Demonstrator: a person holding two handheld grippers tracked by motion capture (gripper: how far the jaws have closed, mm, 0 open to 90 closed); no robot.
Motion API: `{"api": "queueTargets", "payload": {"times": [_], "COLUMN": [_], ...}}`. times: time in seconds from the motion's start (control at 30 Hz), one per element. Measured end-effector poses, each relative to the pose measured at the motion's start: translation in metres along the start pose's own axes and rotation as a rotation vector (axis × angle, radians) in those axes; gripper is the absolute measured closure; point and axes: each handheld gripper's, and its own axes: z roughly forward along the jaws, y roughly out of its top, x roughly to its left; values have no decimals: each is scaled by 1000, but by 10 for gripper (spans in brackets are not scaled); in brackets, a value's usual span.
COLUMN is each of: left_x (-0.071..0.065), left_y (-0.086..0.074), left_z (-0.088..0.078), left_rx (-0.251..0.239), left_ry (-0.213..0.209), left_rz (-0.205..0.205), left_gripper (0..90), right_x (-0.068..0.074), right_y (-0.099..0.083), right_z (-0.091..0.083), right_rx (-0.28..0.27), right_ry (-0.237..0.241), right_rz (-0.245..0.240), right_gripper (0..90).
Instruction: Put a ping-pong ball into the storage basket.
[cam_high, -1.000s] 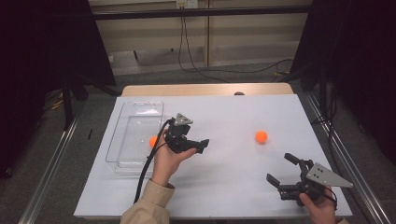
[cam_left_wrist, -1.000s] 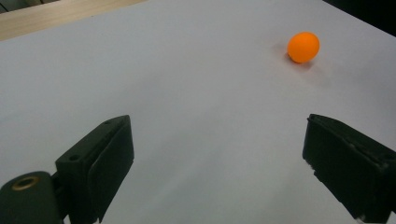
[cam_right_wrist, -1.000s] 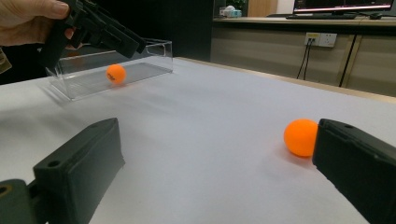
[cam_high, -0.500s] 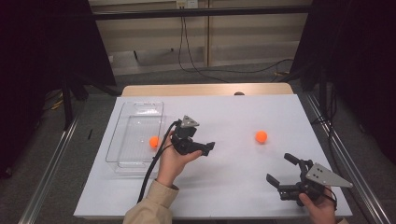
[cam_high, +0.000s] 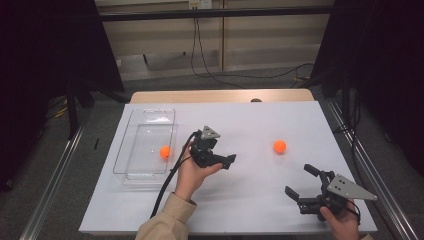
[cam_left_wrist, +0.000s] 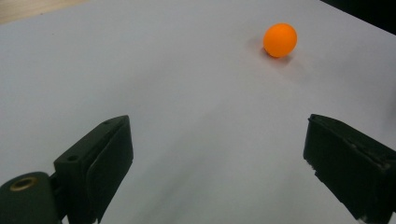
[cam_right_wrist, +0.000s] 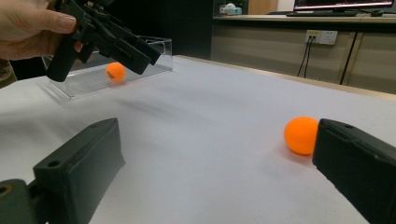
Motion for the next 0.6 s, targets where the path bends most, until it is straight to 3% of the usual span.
{"api": "queueTargets", "payload": {"times": [0.6], "left_x": [-10], "left_y": [0], "left_z": [9], "left_rx": [-24], "left_ry": [13], "left_rz": [11], "left_gripper": [77], "right_x": [-1], "right_y": [1], "right_z": [0], "right_rx": [5], "right_ry": [-7], "right_rz": [10], "right_gripper": [14]}}
